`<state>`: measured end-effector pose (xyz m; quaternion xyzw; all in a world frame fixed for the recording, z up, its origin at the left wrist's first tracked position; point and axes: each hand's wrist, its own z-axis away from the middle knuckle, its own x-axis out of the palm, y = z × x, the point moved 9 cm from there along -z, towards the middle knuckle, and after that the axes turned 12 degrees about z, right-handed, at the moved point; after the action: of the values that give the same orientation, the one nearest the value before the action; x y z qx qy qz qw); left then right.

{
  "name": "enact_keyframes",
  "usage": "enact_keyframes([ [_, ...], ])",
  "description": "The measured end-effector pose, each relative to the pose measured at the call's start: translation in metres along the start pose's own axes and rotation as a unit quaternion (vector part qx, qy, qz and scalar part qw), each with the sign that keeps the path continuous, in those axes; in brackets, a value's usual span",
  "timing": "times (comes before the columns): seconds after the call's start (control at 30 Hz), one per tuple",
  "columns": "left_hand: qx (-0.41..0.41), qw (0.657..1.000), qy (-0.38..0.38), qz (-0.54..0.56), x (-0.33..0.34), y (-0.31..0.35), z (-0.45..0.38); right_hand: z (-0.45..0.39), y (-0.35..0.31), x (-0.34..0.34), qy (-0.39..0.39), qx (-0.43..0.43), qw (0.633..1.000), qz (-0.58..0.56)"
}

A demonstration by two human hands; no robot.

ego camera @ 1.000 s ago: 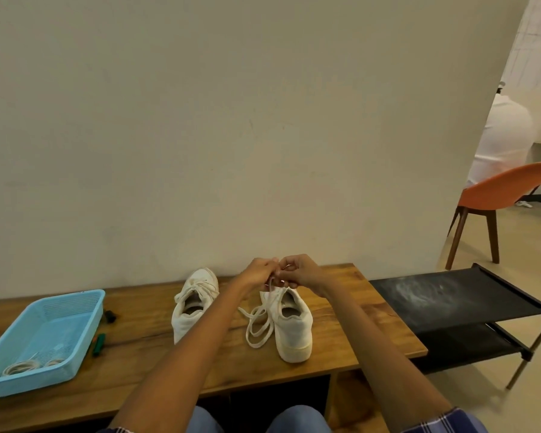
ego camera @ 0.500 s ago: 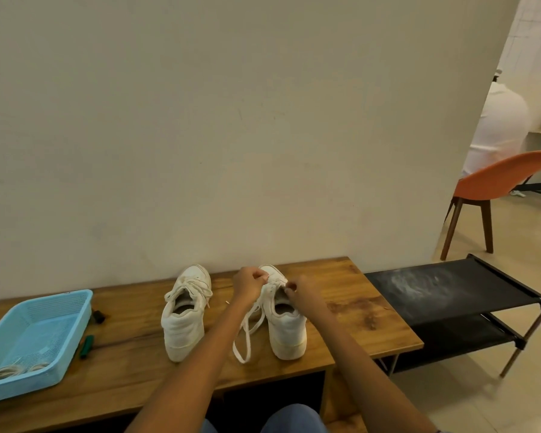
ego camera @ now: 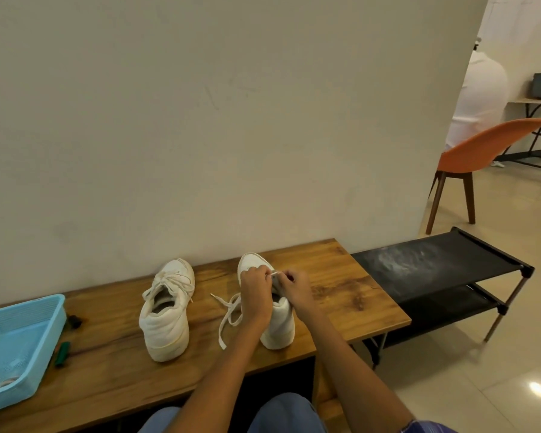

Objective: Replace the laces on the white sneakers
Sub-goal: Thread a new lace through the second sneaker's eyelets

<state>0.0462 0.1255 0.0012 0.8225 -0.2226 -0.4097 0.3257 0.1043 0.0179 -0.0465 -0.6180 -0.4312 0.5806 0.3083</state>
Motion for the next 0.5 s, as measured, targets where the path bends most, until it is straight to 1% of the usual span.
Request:
enact_keyframes([
  [0.07,0.019,0.996,-0.024,-0.084,0.003,0.005,0.001,-0.001,0.004,0.000,0.002,0.015,1.000,-0.013],
  [0.2,0.008,0.989,-0.032,-0.144,0.006,0.003,0.003,0.000,0.005,-0.001,0.006,0.026,0.999,-0.021],
  [0.33,-0.011,0.992,-0.047,-0.117,0.008,-0.001,0.000,0.001,0.004,0.000,-0.002,0.030,0.999,-0.024],
  [0.5,-0.004,0.992,-0.068,-0.108,0.013,0.000,0.001,0.001,0.002,0.000,-0.003,0.026,1.000,-0.018],
])
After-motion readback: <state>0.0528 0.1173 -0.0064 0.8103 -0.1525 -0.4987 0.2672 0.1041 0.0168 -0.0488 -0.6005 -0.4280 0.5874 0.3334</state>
